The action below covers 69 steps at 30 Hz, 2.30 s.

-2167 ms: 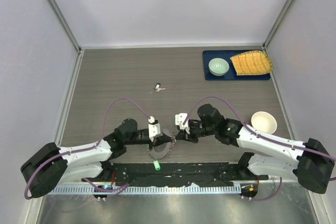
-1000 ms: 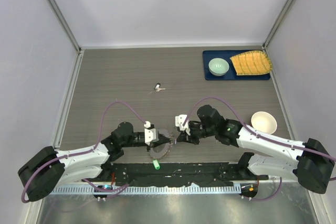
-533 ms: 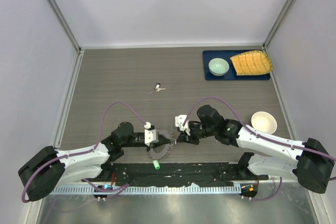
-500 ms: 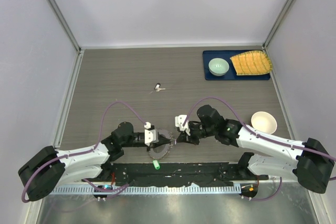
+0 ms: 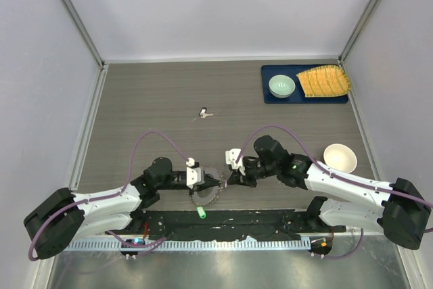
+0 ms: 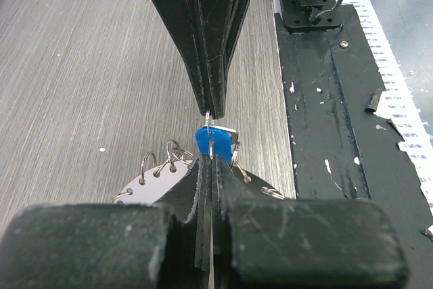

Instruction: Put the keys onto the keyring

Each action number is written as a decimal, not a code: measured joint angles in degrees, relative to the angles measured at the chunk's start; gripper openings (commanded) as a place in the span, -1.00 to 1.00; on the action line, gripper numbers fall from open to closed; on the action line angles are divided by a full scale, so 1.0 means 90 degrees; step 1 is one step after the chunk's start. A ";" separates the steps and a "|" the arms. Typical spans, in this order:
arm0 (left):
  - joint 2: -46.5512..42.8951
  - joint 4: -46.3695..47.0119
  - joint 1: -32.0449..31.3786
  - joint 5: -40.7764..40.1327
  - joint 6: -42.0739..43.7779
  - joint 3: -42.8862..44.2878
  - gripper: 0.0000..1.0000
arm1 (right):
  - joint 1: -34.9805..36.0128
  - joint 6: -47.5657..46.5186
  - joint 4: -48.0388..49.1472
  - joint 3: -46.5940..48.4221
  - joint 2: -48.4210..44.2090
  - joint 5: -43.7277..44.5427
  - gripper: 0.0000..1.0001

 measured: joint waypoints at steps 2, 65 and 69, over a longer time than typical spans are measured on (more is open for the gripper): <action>0.0002 0.0002 0.0000 0.0022 0.0000 0.0000 -1.00 | 0.0005 0.0000 0.0002 0.0000 0.0000 -0.0002 -0.99; 0.0136 0.0024 0.0000 0.0146 -0.0019 0.0002 -1.00 | 0.0085 0.0002 0.0000 0.0012 0.0066 -0.0053 -0.99; 0.0165 0.0022 0.0000 0.0170 -0.0032 0.0002 -1.00 | 0.0134 0.0000 0.0002 0.0051 0.0172 -0.0058 -0.99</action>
